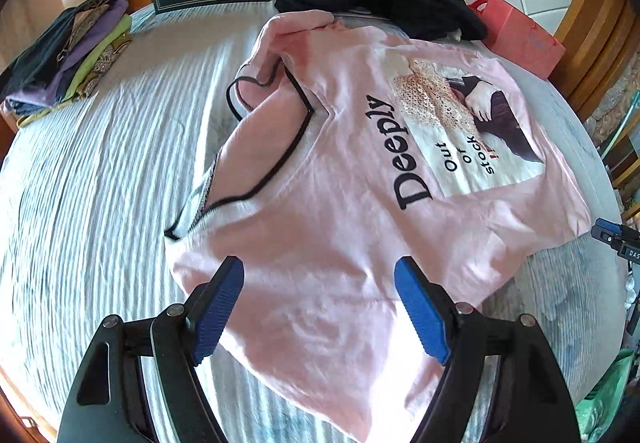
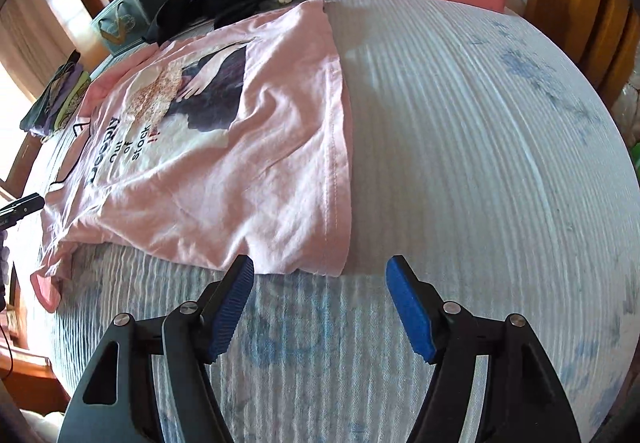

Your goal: Fold clothes

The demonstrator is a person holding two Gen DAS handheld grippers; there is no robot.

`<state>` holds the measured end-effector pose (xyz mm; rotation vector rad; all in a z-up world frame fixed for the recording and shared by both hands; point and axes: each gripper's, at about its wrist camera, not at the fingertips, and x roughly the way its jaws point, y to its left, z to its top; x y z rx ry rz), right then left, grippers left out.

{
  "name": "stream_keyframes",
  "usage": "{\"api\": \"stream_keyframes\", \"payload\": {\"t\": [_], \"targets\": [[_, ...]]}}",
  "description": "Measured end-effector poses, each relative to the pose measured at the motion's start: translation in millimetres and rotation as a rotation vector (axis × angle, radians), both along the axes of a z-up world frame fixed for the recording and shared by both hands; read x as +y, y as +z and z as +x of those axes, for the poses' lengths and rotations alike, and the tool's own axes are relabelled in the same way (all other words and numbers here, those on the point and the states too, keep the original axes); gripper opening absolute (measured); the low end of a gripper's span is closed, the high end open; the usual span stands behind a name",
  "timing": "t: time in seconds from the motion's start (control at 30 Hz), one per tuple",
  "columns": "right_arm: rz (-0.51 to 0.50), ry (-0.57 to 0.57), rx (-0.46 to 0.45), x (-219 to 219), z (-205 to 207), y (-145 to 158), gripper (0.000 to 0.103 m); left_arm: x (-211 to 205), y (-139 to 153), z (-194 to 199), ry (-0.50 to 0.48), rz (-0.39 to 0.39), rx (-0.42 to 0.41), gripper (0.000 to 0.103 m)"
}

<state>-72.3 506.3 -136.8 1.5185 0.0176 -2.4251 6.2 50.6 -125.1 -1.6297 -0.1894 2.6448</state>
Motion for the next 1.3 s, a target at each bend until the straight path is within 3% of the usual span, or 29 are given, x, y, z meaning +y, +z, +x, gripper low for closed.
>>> {"api": "stream_keyframes", "payload": {"t": [0.23,0.4,0.47,0.67,0.73,0.8,0.83,0.87,1.03,1.17,1.3], "targets": [[0.017,0.099,0.018,-6,9,-7,0.069,36,-3,65,0.055,0.032,0.013,0.08],[0.034,0.14,0.046,-10,10,-10,0.072,57,-22,71,0.019,-0.03,-0.026,0.08],[0.046,0.149,0.067,-13,11,-10,0.079,61,-30,71,0.023,-0.064,-0.037,0.08],[0.103,0.174,0.095,-22,5,-15,0.079,68,-34,66,0.042,-0.115,-0.041,0.078],[0.13,0.181,0.096,-29,3,-20,0.078,70,-32,65,0.045,-0.125,-0.039,0.063],[0.168,0.168,0.109,-35,2,-21,0.056,70,-28,64,0.049,-0.131,-0.04,0.003],[0.188,0.15,0.122,-38,2,-18,0.015,67,-24,63,0.055,-0.129,-0.045,0.003],[0.208,0.132,0.134,-41,2,-15,0.004,64,-18,64,0.057,-0.126,-0.039,0.003],[0.121,0.073,0.194,-26,8,13,0.003,56,11,79,0.053,-0.125,0.017,0.003],[0.132,0.073,0.219,-6,23,24,0.003,54,29,95,0.044,-0.135,0.053,0.003],[0.095,0.051,0.219,8,35,28,0.003,43,22,103,0.051,-0.139,0.049,0.003]]}}
